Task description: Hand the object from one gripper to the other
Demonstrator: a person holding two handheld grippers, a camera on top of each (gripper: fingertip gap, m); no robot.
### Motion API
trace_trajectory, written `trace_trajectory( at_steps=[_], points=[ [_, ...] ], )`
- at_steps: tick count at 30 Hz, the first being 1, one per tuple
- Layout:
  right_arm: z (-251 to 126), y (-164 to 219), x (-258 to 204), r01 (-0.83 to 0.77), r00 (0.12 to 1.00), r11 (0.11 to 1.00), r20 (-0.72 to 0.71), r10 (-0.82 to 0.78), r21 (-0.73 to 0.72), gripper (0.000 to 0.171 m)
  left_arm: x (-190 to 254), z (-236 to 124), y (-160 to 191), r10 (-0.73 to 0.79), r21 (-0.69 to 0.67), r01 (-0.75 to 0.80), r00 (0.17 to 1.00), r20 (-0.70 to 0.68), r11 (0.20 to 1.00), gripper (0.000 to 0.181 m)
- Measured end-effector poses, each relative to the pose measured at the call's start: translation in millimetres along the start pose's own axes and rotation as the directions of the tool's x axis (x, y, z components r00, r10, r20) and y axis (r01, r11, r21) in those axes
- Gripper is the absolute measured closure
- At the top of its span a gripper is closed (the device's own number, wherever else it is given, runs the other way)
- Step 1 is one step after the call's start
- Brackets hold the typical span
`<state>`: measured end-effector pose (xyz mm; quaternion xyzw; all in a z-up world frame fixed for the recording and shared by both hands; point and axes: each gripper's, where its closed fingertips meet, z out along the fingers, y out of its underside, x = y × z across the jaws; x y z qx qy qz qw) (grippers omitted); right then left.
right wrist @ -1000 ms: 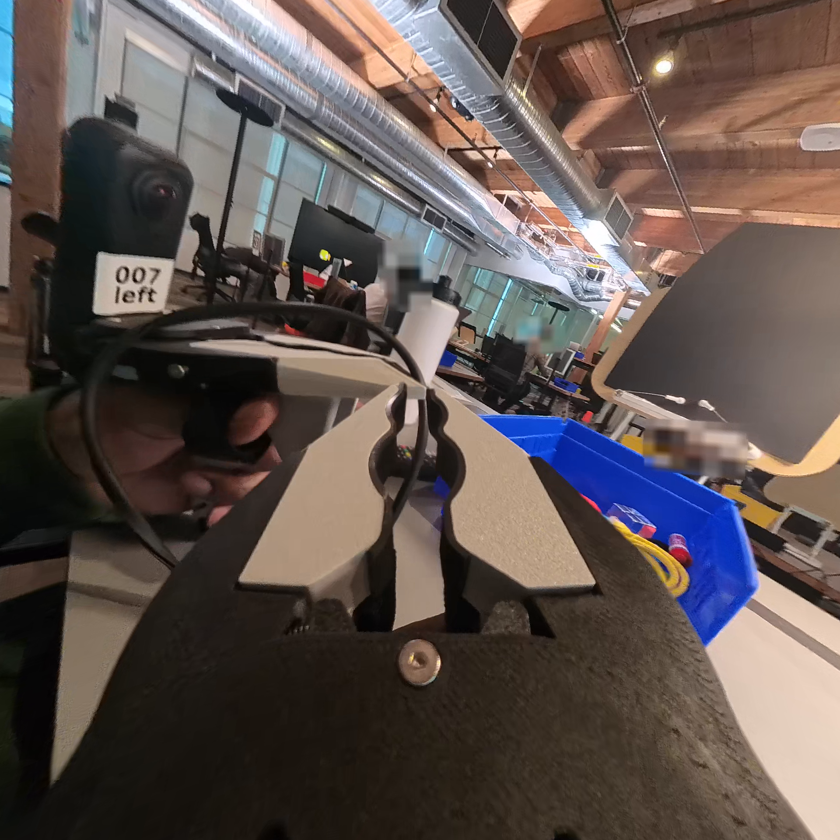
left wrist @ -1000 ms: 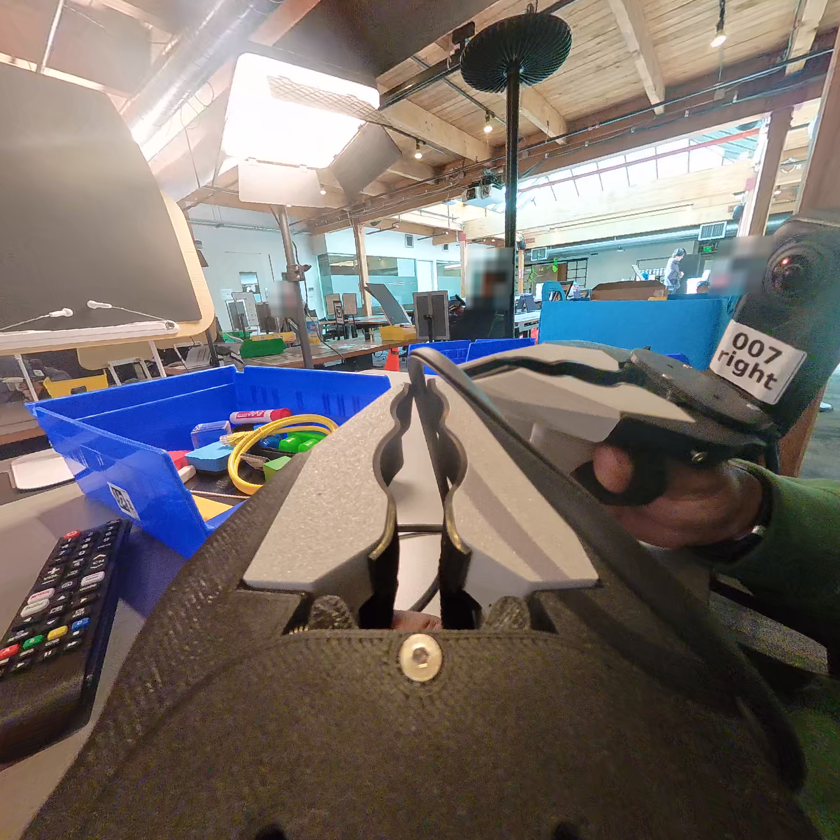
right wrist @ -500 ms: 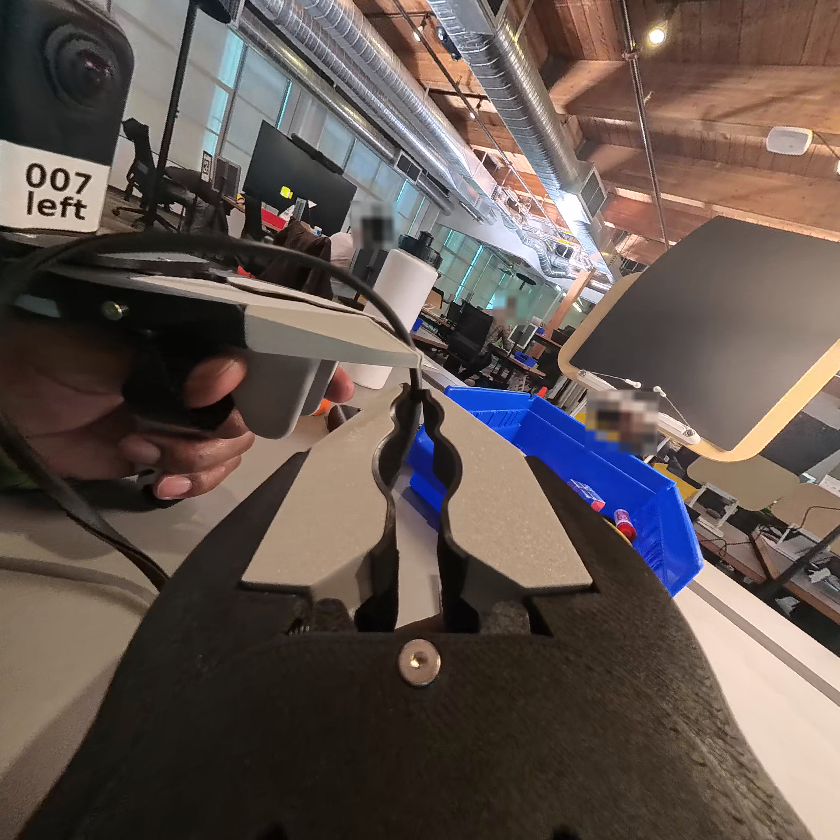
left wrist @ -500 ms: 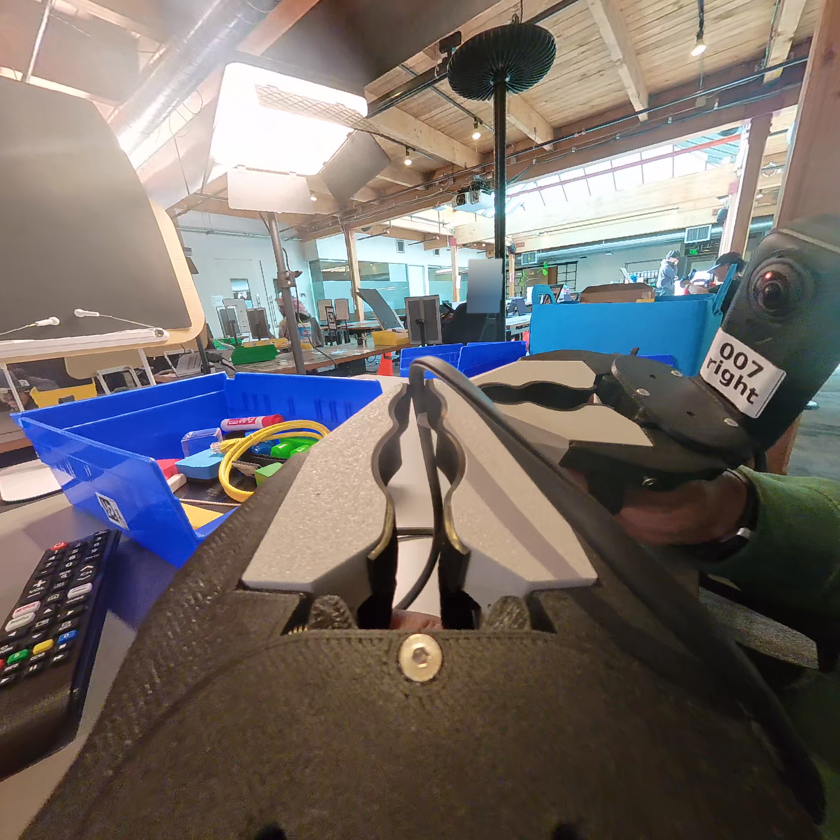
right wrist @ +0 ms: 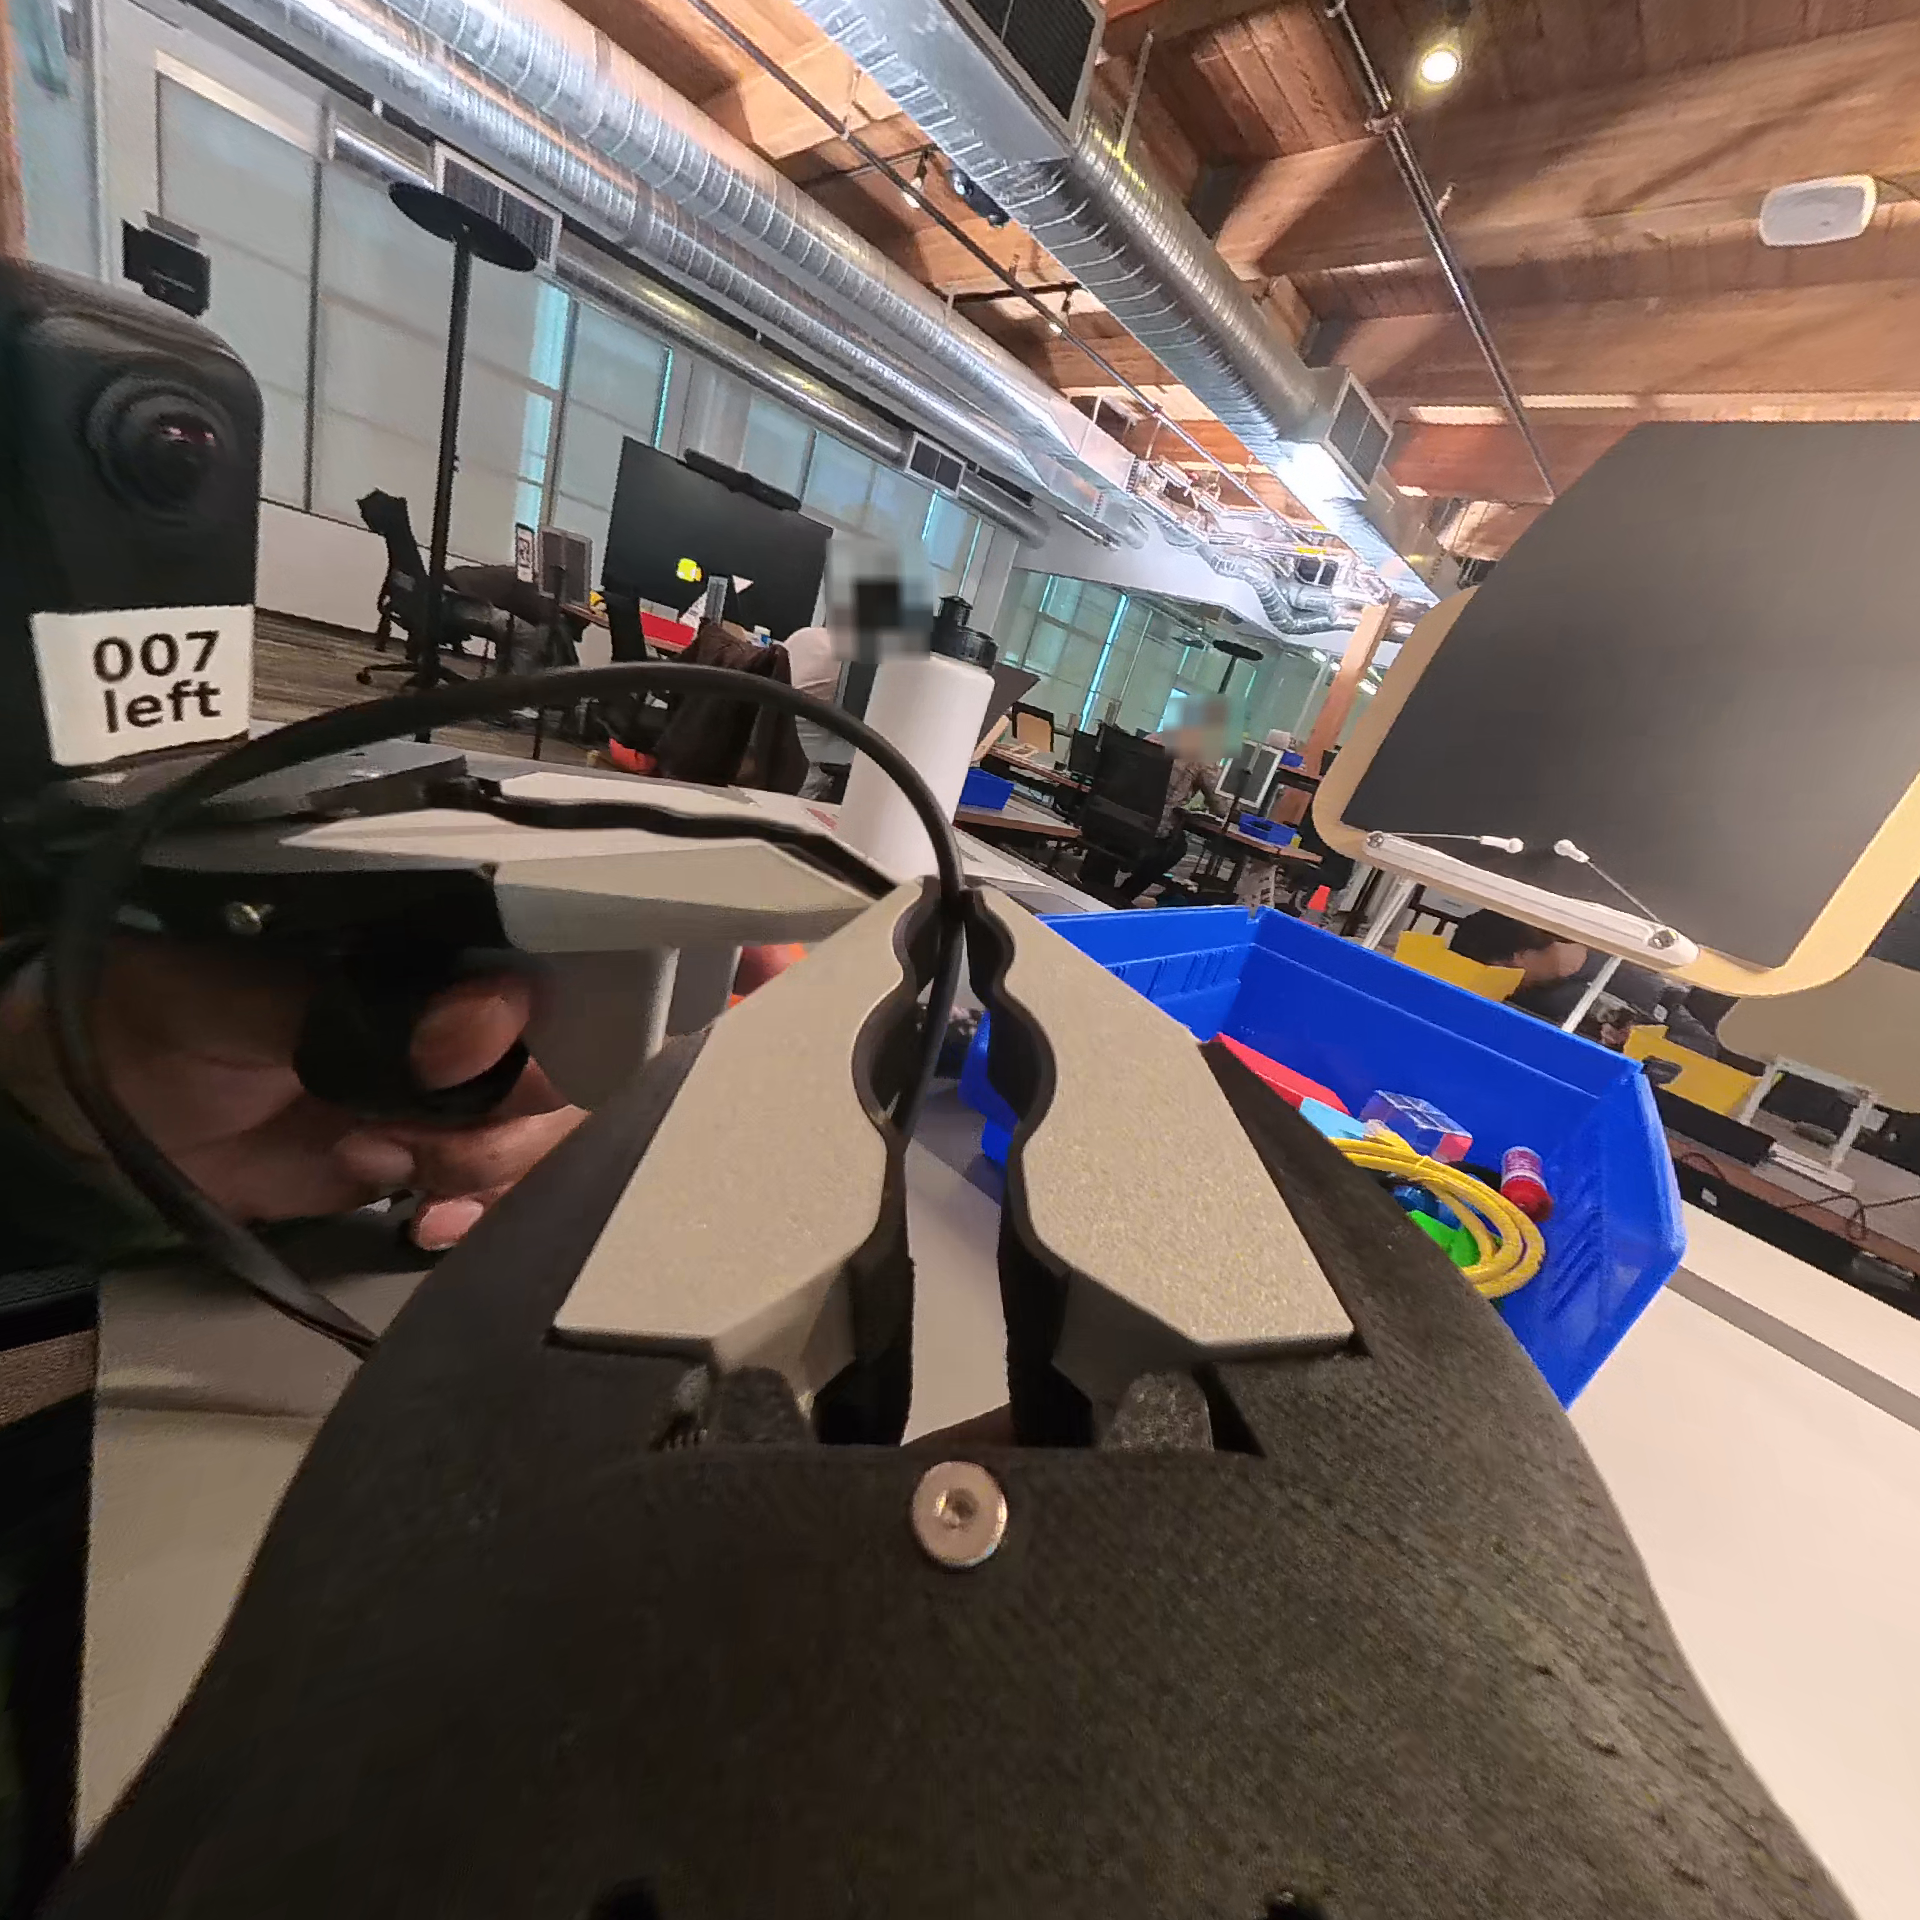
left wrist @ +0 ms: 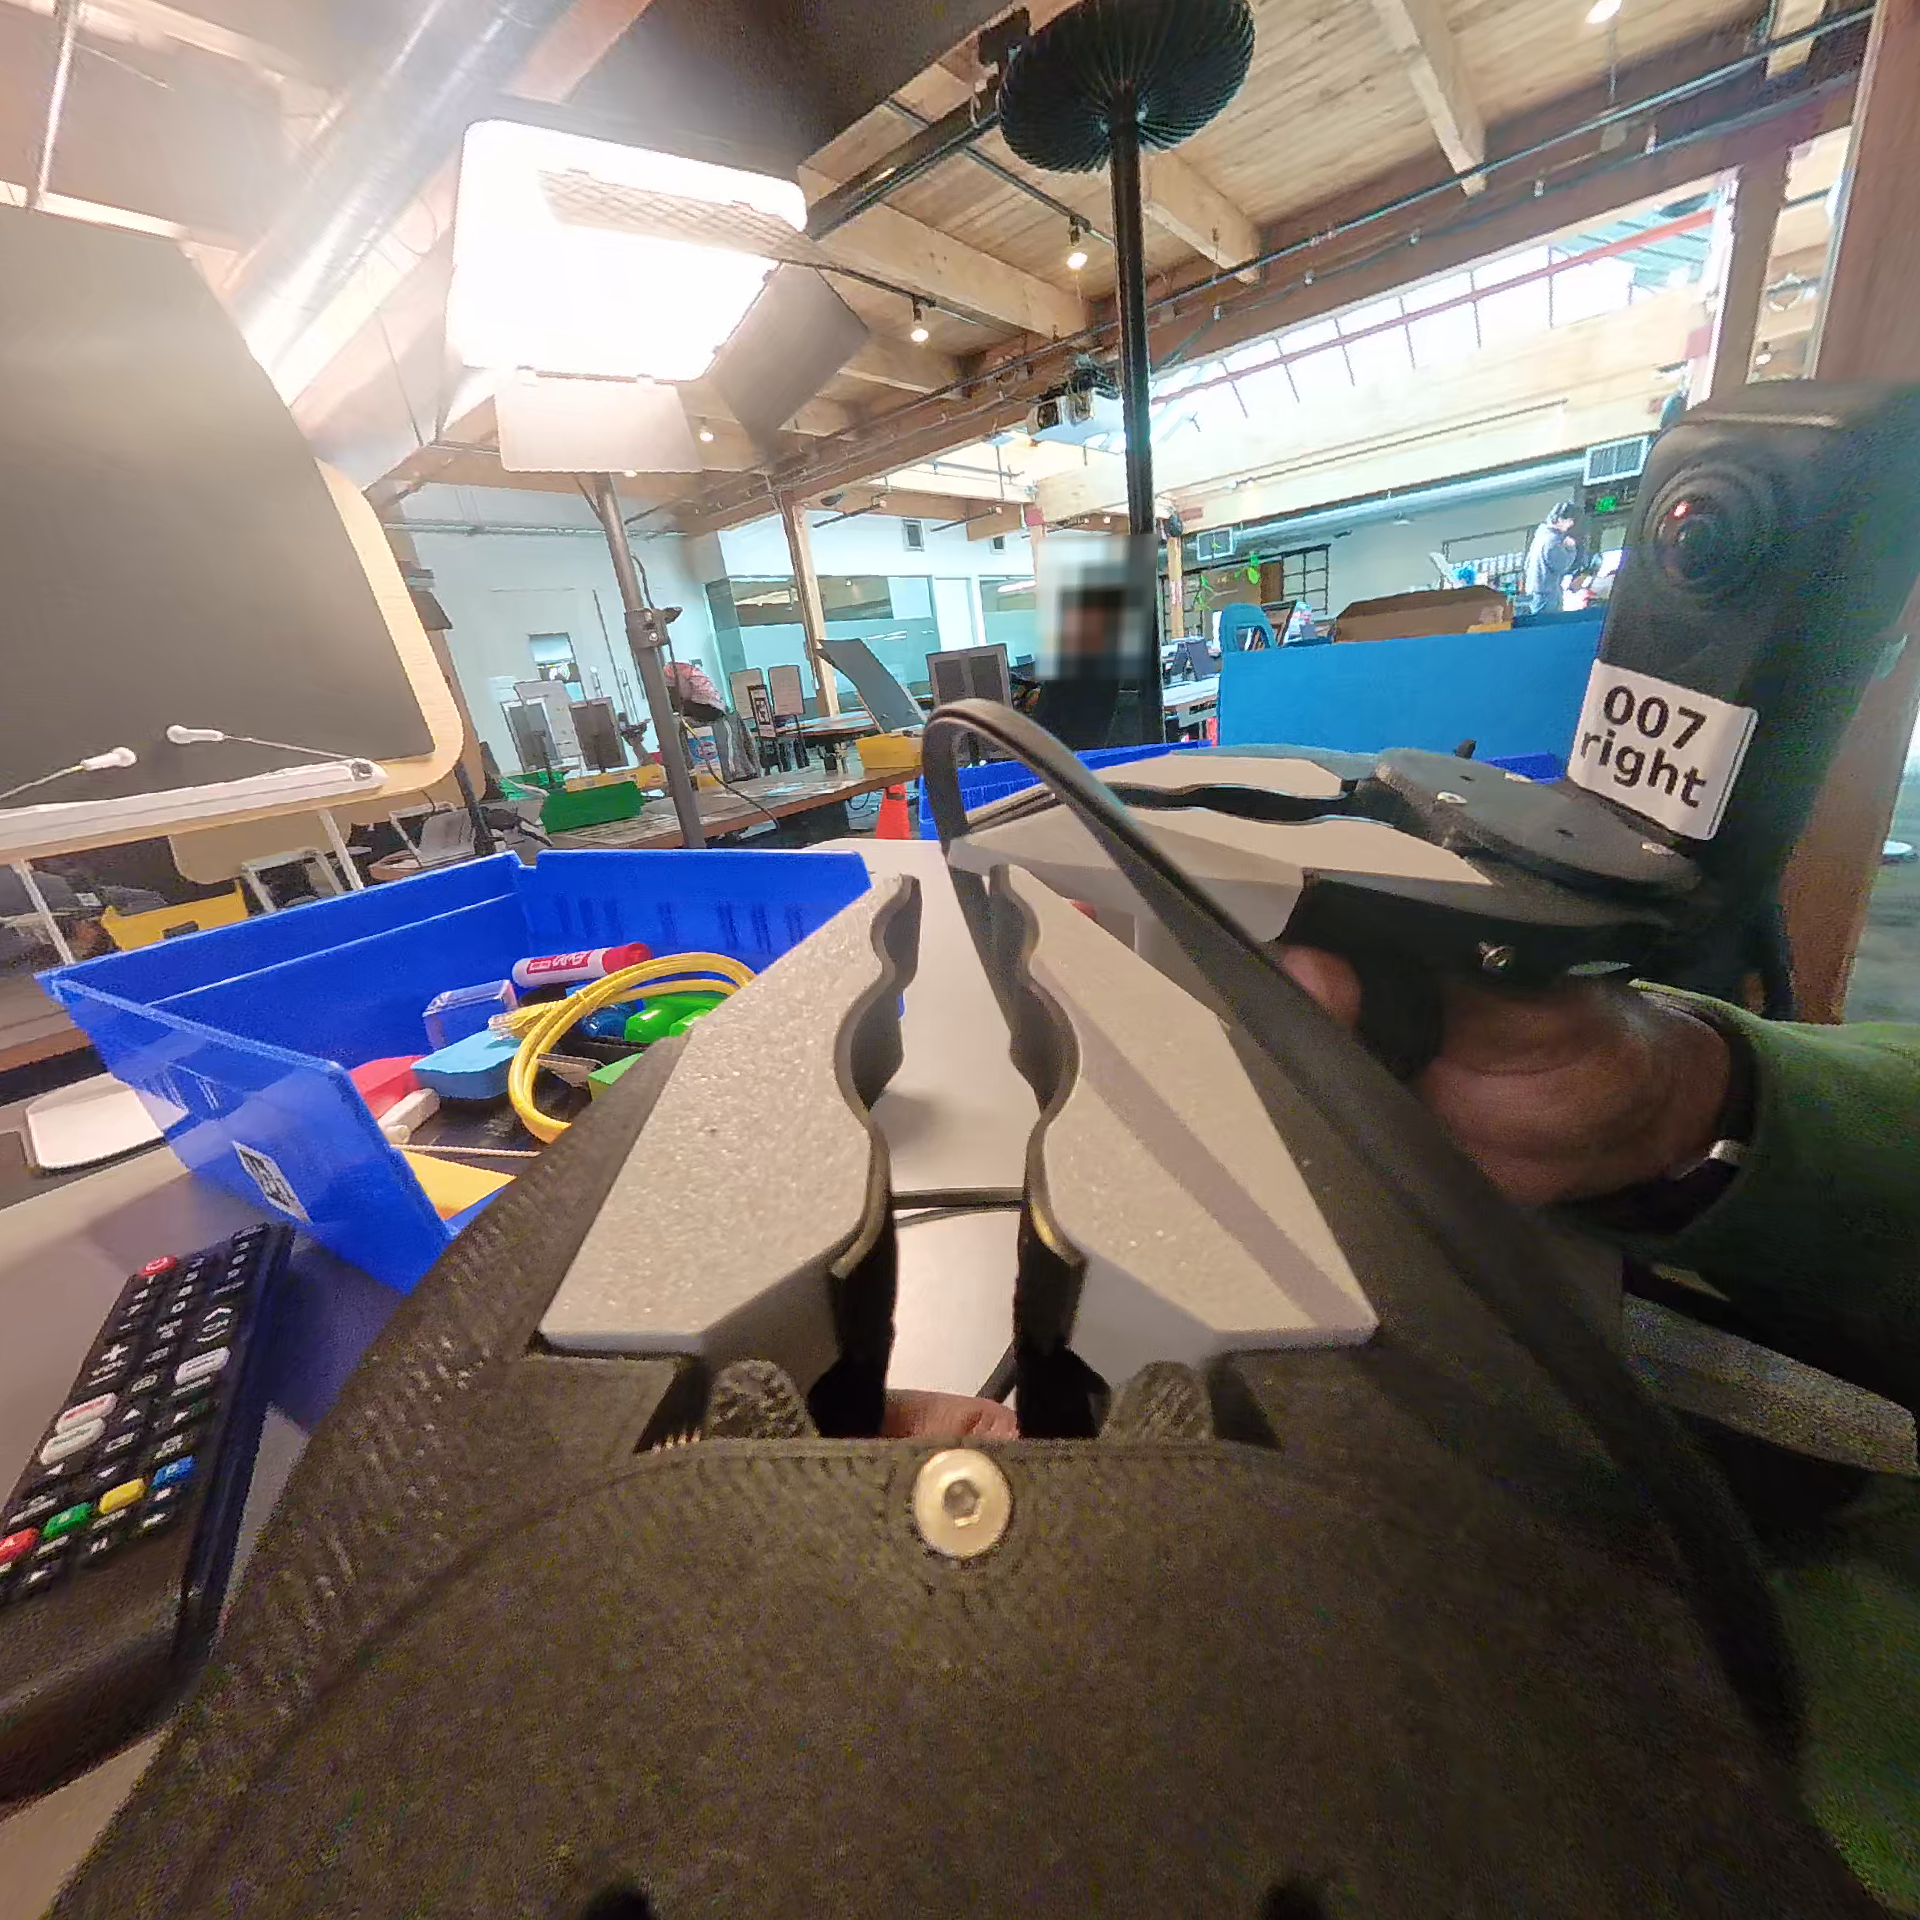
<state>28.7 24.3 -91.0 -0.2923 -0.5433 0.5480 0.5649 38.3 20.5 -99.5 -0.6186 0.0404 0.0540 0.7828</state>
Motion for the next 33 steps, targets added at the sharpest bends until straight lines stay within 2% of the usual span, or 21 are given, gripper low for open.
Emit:
trace_trajectory(
  at_steps=[12, 20, 26, 33],
  points=[
    [-1, -7, -9, -0.03, 0.998, 0.999, 0.058, 0.028, 0.04, 0.167, 10, 3, 4, 0.063, -0.024, -0.064, 0.997, -0.033, 0.998, 0.164],
    [-1, -6, -14, -0.014, 0.997, 0.999, 0.076, 0.011, 0.038, 0.166, 4, 1, 5, 0.063, -0.033, -0.064, 0.998, -0.006, 0.997, 0.175],
    [-1, -3, -10, -0.013, 0.998, 1.0, 0.056, 0.011, 0.023, 0.161, -13, -3, 0, -0.014, -0.007, 0.015, 0.998, 0.057, 1.0, 0.175],
    [4, 10, -16, 0.1, 0.994, 0.994, 0.051, -0.097, -0.049, 0.161, -10, -4, -5, -0.065, 0.028, 0.065, 0.998, 0.021, 0.998, 0.175]
  ],
)
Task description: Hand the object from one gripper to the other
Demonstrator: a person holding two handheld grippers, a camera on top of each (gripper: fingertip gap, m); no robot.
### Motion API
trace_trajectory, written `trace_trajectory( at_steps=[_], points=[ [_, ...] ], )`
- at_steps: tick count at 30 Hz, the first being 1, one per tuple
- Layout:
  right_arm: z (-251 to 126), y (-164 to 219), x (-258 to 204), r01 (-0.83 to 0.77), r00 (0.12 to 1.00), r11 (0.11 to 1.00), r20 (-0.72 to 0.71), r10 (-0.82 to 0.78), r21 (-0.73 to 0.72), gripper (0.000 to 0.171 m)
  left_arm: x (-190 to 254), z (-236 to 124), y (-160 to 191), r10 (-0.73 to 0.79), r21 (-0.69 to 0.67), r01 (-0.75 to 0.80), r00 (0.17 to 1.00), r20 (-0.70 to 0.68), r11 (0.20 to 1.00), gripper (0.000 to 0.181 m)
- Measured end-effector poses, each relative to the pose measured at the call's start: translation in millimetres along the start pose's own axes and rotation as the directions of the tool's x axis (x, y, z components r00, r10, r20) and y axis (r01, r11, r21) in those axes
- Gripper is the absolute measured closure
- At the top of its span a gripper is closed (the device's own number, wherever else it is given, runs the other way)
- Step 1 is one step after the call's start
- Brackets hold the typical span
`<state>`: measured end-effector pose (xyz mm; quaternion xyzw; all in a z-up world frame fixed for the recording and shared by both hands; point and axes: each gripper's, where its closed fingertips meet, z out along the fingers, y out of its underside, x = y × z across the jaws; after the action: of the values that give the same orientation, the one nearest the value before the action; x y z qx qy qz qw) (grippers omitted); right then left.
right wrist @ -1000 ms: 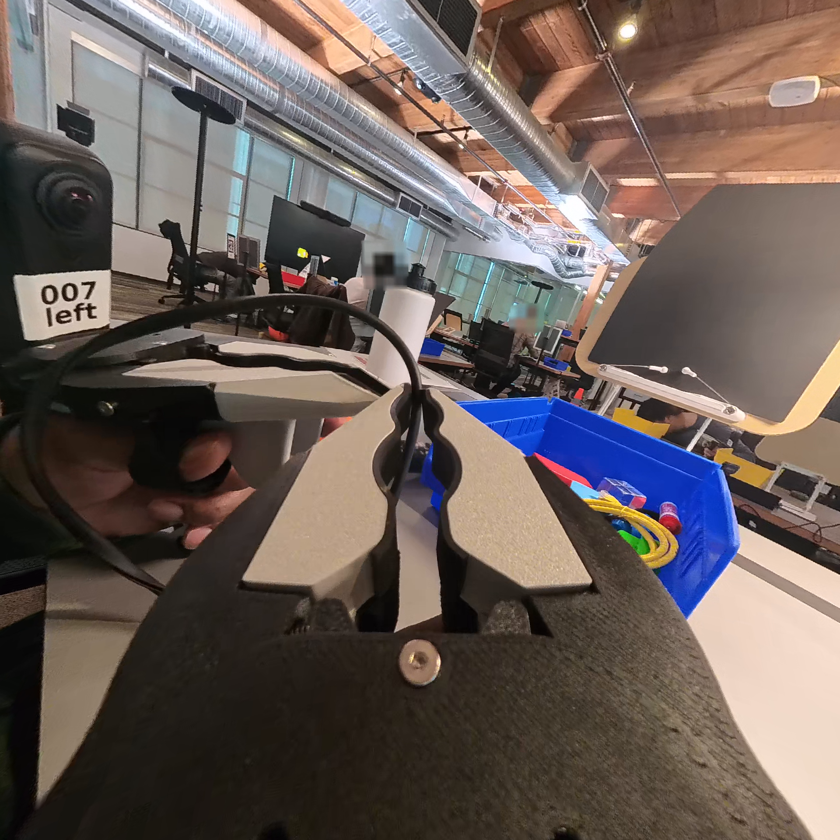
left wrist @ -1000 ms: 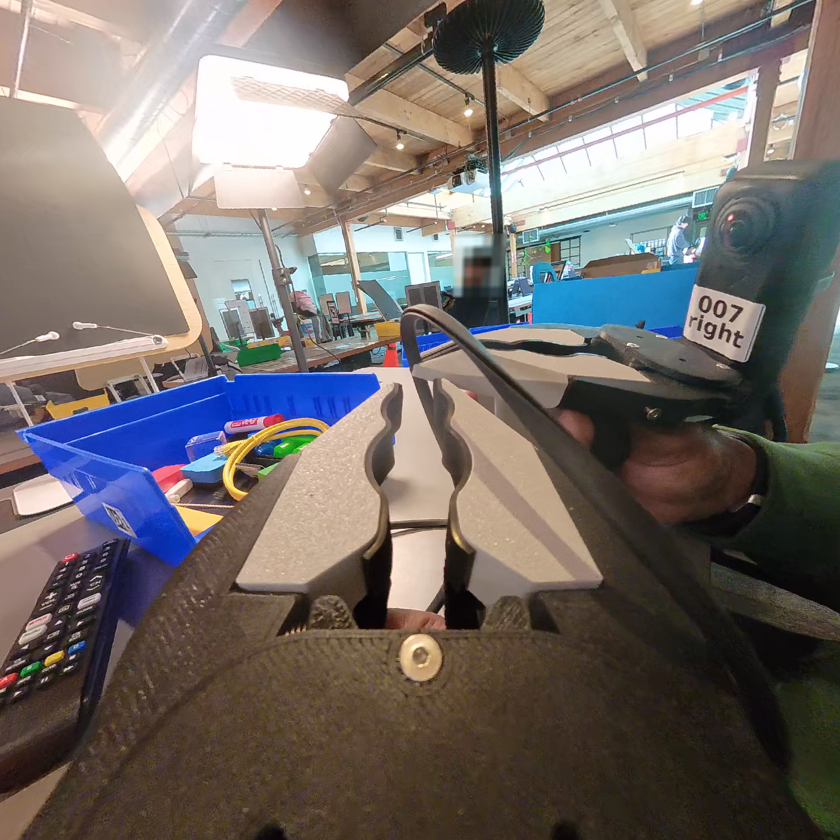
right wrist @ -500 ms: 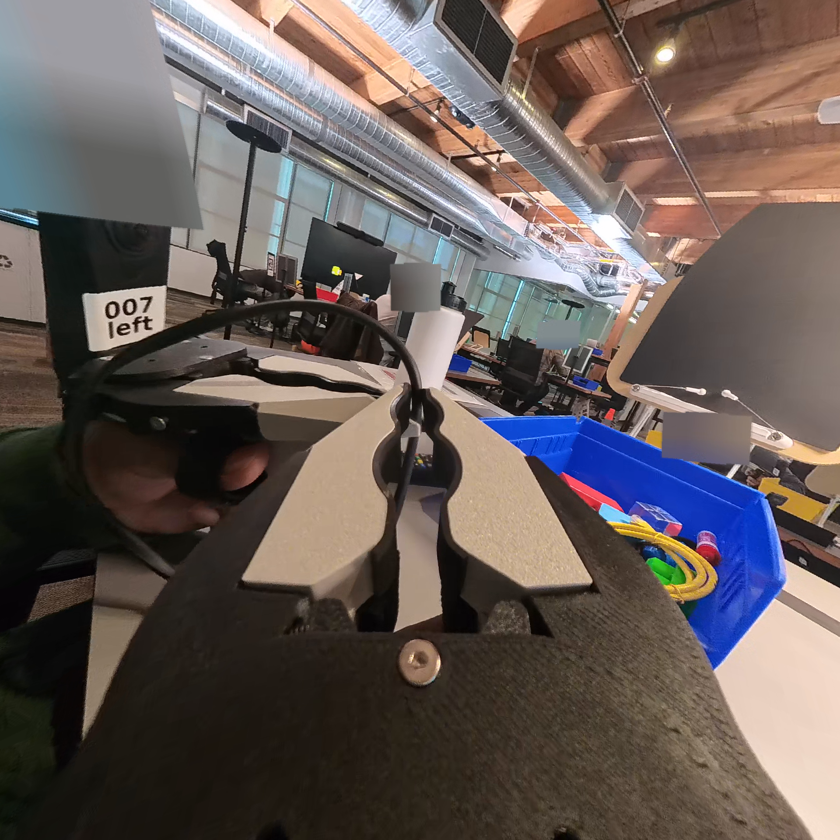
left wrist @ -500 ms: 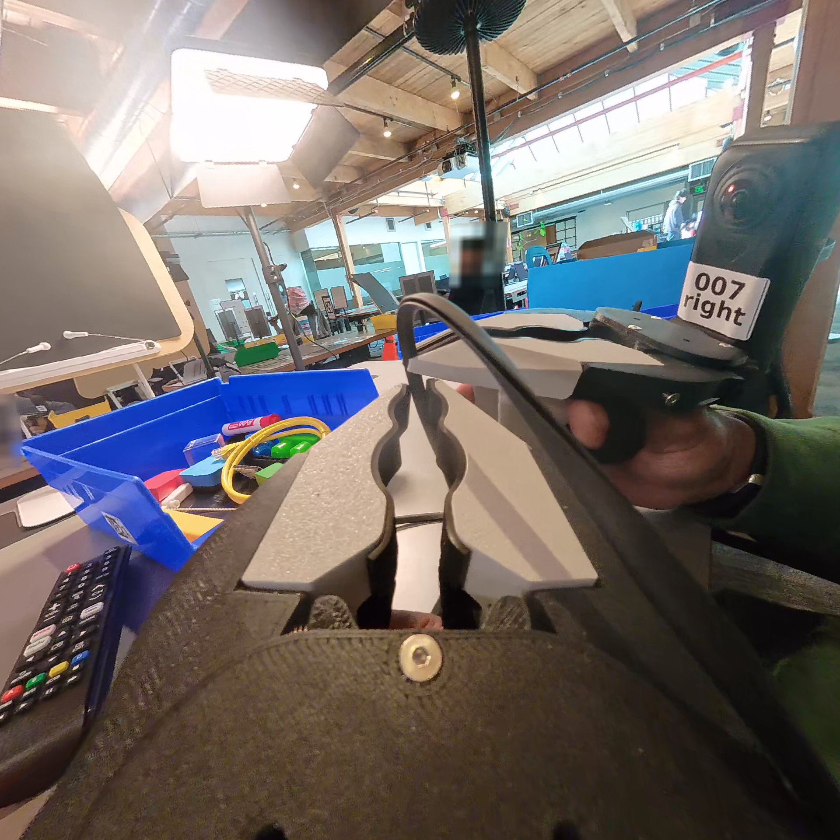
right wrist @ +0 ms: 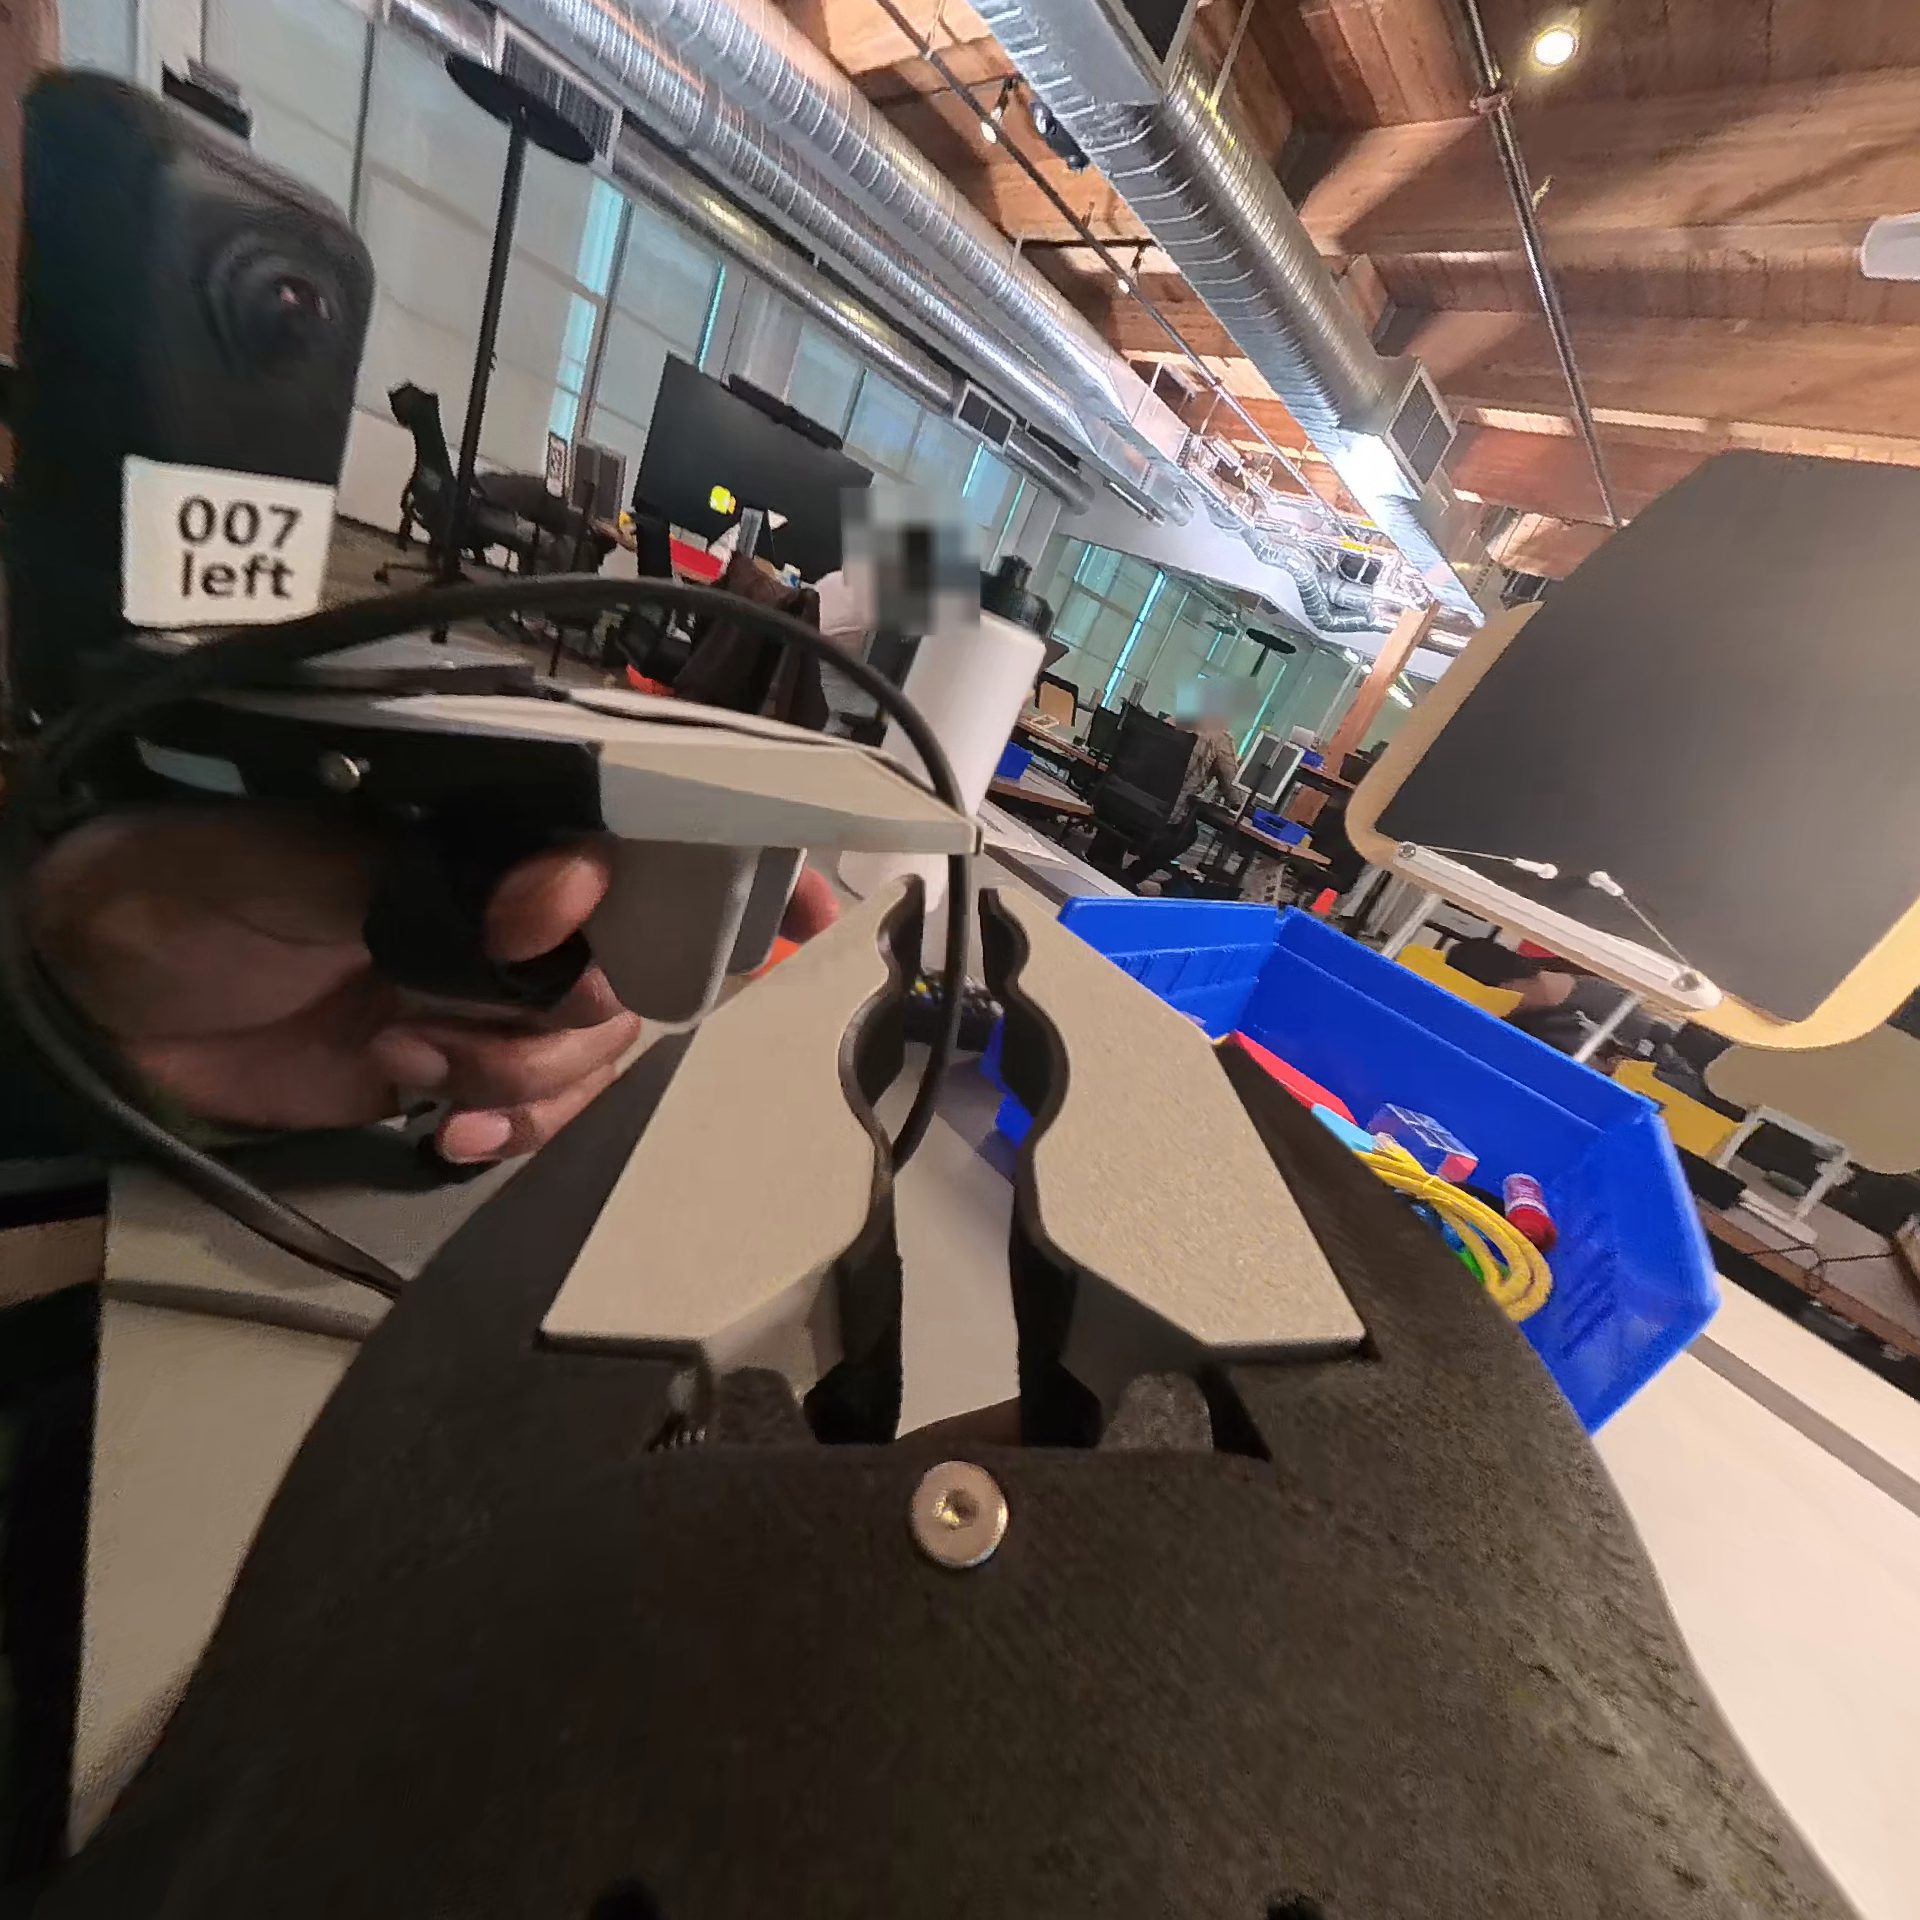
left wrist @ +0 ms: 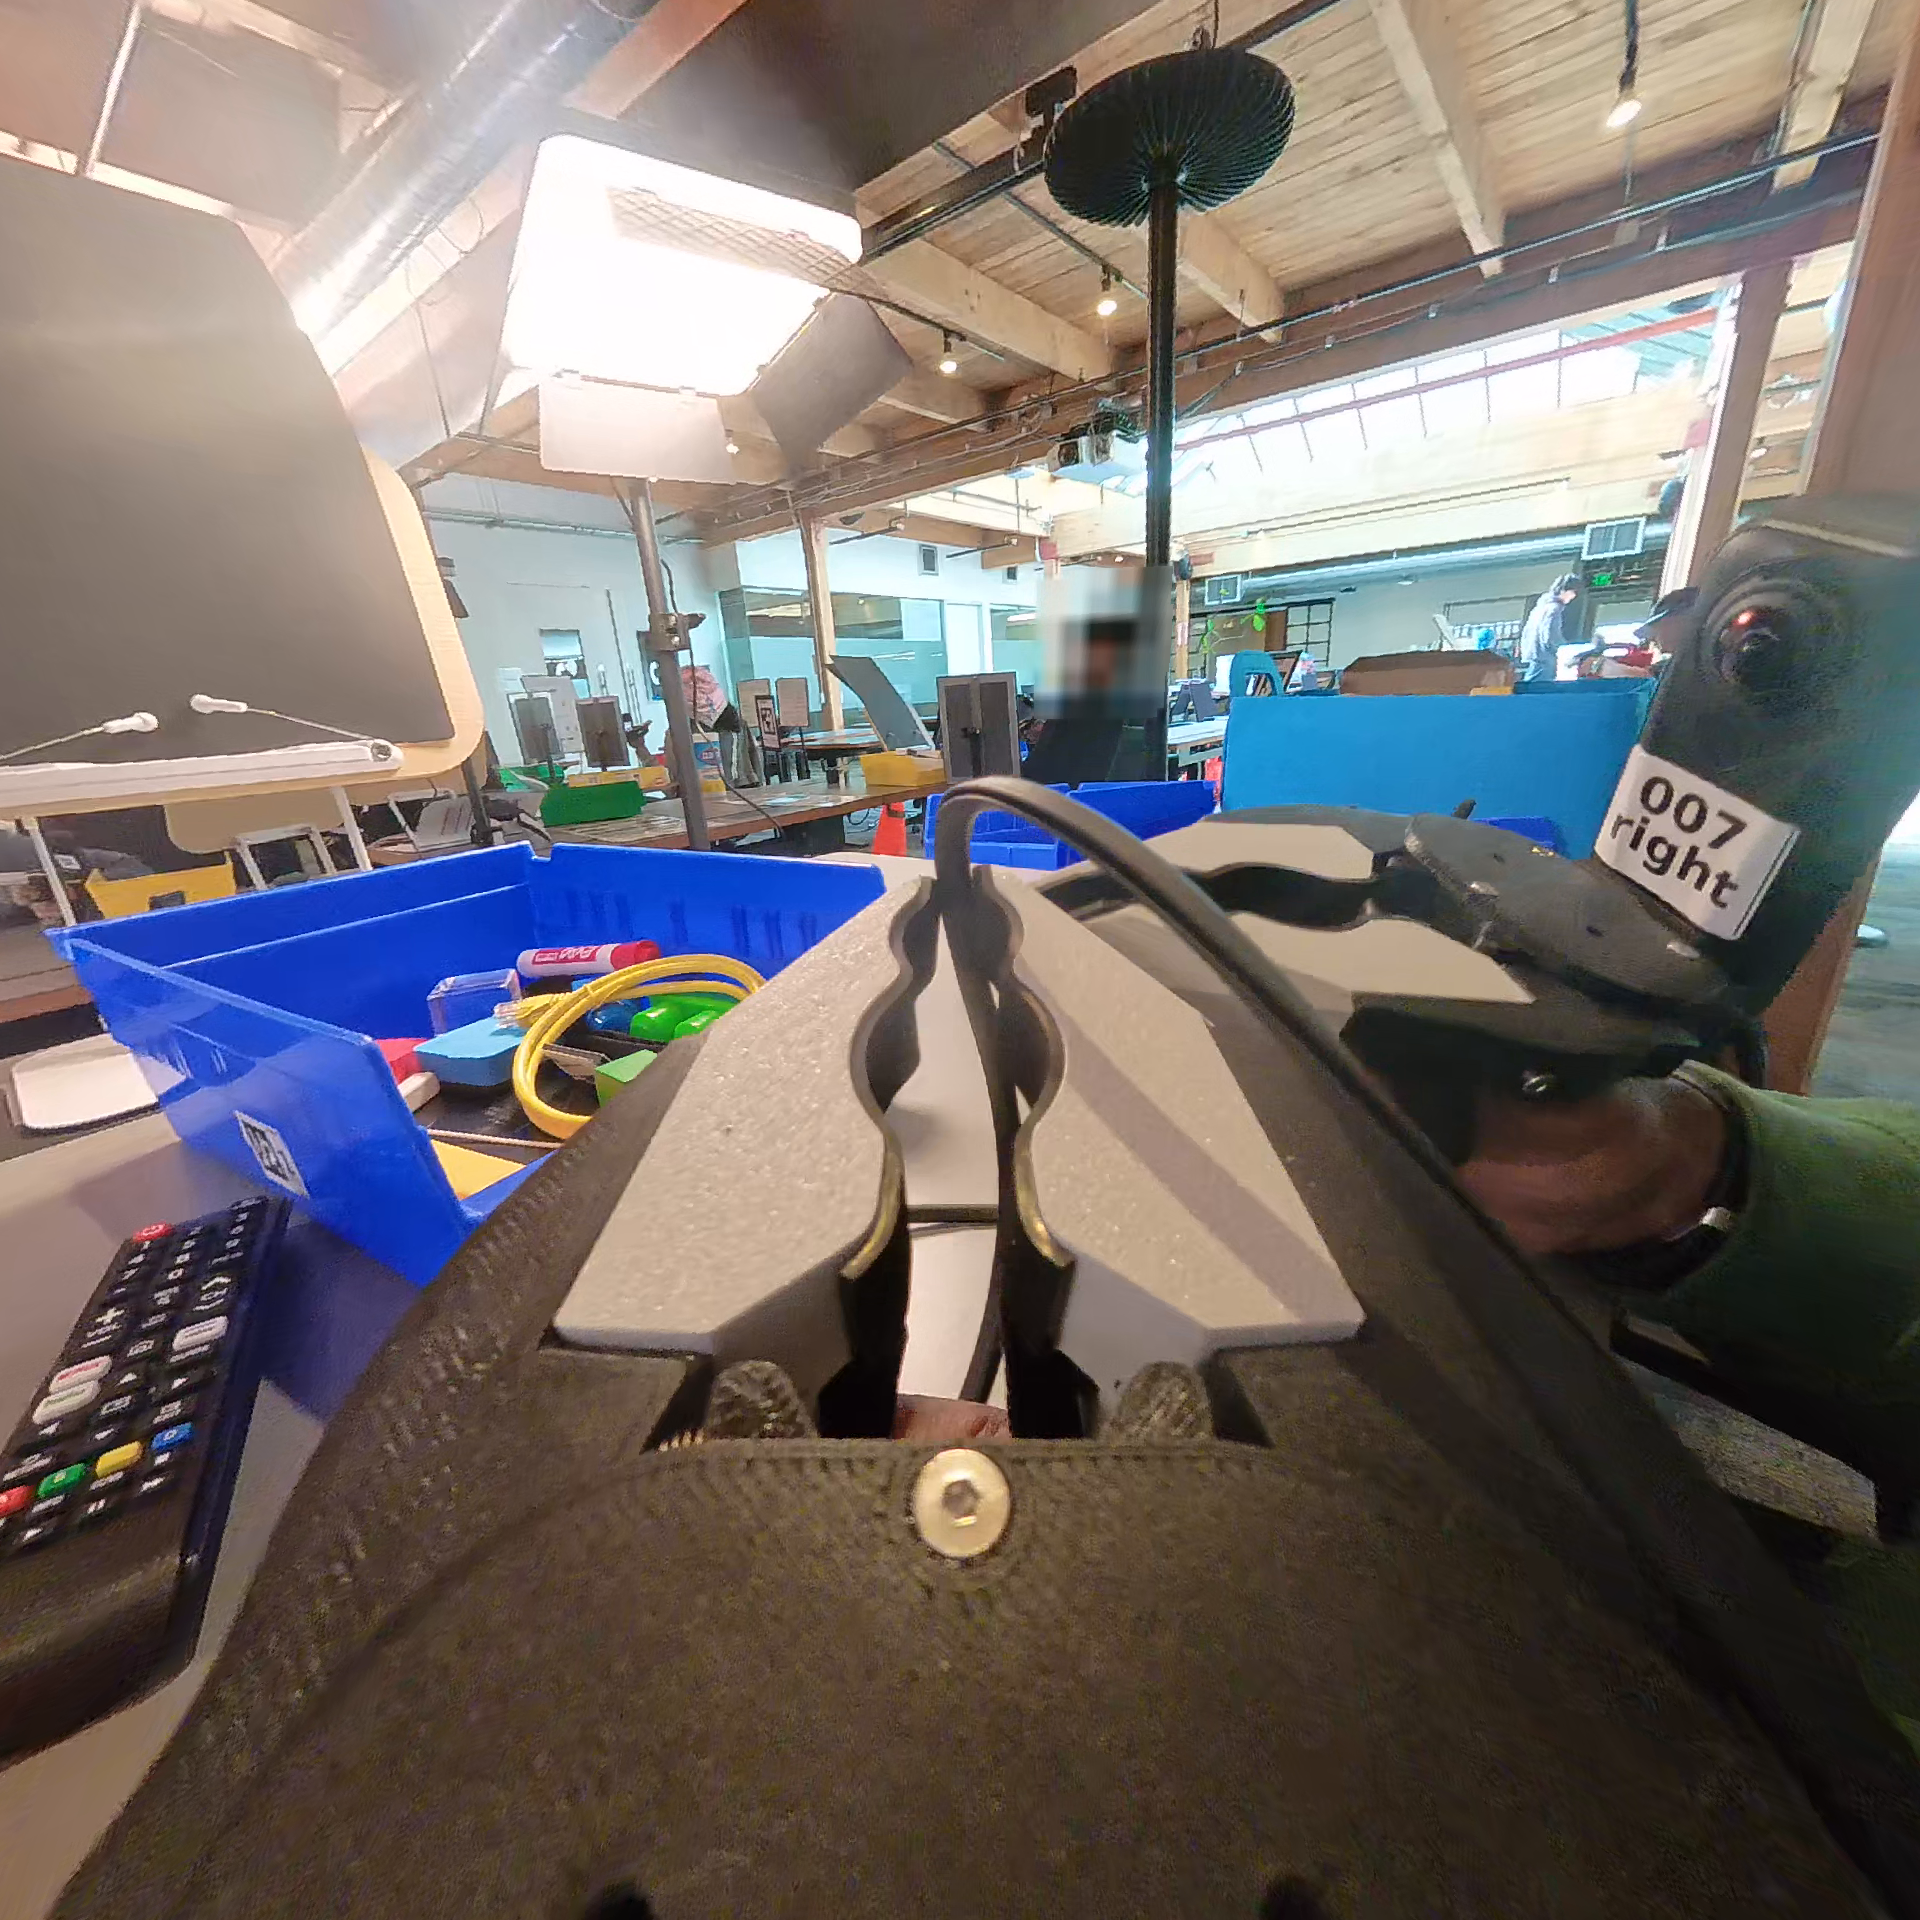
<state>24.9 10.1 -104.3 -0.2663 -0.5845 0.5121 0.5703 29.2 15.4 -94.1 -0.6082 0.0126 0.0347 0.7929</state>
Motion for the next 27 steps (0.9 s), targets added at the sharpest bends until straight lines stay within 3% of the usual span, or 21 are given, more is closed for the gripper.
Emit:
trace_trajectory(
  at_steps=[4, 14, 27],
  points=[
    [1, 4, 2, 0.032, 0.999, 0.999, -0.021, -0.033, -0.026, 0.167, 4, 0, 0, 0.006, 0.004, -0.006, 1.0, -0.02, 1.0, 0.175],
    [-5, -6, 17, -0.085, 0.995, 0.996, -0.051, 0.087, 0.041, 0.167, 7, 2, 3, 0.031, -0.009, -0.032, 0.999, -0.017, 0.999, 0.169],
    [-7, -16, 10, -0.125, 0.992, 0.988, 0.011, 0.125, 0.096, 0.167, 25, 7, 13, 0.169, -0.056, -0.173, 0.983, -0.068, 0.983, 0.164]
  ],
)
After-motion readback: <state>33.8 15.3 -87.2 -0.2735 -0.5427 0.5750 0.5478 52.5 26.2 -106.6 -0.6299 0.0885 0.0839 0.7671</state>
